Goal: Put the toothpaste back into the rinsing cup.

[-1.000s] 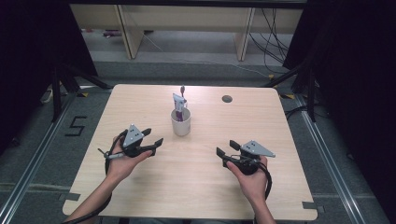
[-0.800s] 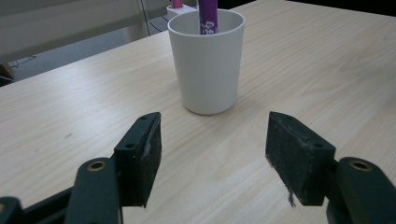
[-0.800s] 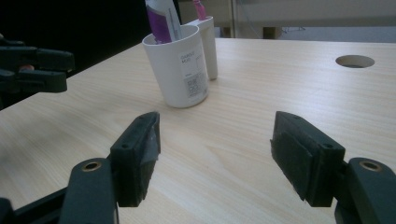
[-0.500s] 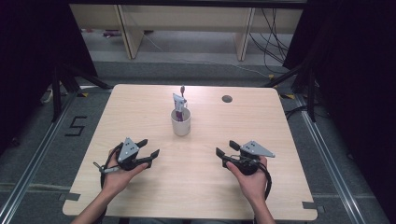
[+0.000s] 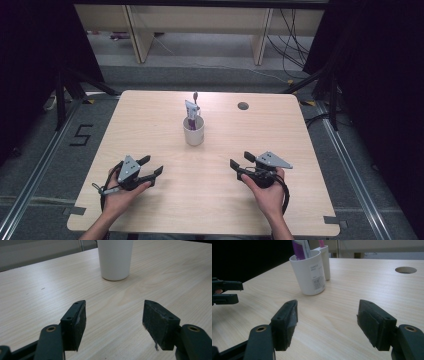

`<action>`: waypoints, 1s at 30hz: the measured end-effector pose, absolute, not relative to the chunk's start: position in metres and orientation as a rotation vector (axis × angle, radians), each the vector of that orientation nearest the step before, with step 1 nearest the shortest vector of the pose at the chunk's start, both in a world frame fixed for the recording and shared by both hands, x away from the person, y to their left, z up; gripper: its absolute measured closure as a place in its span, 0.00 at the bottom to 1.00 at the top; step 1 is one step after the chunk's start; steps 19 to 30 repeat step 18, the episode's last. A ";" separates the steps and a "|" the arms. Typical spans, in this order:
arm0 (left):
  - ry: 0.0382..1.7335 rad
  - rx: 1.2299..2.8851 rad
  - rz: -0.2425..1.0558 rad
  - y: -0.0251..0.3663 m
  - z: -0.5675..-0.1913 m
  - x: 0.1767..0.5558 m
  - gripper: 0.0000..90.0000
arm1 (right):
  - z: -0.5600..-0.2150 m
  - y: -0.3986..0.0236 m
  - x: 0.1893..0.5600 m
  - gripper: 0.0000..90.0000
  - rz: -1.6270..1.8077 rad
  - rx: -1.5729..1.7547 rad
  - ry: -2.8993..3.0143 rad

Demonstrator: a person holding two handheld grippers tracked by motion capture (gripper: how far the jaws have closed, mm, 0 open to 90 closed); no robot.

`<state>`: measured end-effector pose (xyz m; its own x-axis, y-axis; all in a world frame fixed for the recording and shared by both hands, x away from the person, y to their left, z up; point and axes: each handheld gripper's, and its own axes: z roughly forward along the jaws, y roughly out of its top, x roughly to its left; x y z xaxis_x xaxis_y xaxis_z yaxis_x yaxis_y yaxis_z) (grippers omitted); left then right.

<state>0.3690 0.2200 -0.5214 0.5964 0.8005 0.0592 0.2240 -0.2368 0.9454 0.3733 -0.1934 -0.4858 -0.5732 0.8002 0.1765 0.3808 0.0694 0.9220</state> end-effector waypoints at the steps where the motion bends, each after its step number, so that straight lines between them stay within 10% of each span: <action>1: 0.836 1.766 0.675 0.221 -0.522 0.369 0.40 | -0.486 -0.193 0.373 0.37 1.504 1.175 1.976; 30: 0.877 1.746 0.700 0.221 -0.522 0.367 0.41 | -0.496 -0.190 0.374 0.37 1.514 1.207 2.000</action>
